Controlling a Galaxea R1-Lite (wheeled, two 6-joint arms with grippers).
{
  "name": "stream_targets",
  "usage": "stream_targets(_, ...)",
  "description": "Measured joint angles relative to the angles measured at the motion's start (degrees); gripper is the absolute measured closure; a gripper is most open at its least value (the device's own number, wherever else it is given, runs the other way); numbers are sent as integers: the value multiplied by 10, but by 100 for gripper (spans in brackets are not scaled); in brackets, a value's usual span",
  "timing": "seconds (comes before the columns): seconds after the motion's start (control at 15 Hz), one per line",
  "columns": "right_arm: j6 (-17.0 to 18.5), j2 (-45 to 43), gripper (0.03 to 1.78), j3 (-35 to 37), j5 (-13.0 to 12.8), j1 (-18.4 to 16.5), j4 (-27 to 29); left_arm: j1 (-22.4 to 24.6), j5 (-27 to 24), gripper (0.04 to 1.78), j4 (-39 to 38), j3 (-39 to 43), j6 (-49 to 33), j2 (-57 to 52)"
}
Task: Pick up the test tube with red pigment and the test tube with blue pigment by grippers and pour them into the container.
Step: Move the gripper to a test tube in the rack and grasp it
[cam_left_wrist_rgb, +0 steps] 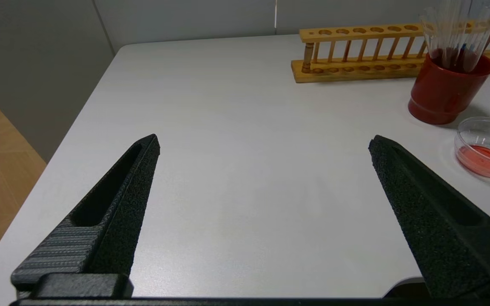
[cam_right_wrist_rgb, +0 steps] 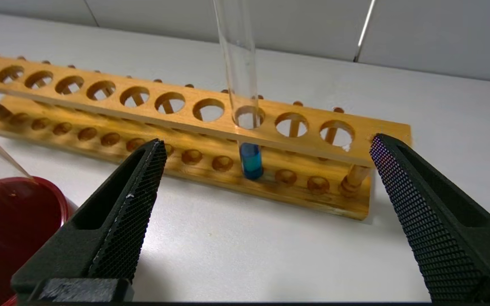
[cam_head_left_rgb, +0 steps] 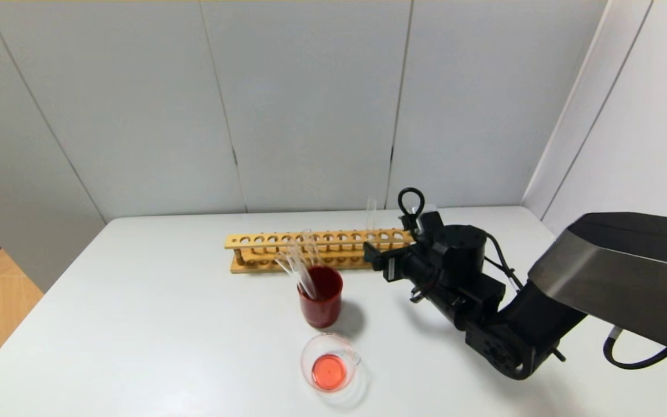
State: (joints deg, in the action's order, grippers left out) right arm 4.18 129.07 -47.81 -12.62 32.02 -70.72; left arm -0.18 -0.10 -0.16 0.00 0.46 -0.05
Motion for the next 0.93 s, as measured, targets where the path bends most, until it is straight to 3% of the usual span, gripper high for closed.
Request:
stream_targets(0.2, -19, 13, 7, -36, 19, -1, 19, 0, 0, 8, 0, 0, 0, 0)
stream_targets(0.93, -34, 72, 7, -124, 35, -15, 35, 0, 0, 8, 0, 0, 0, 0)
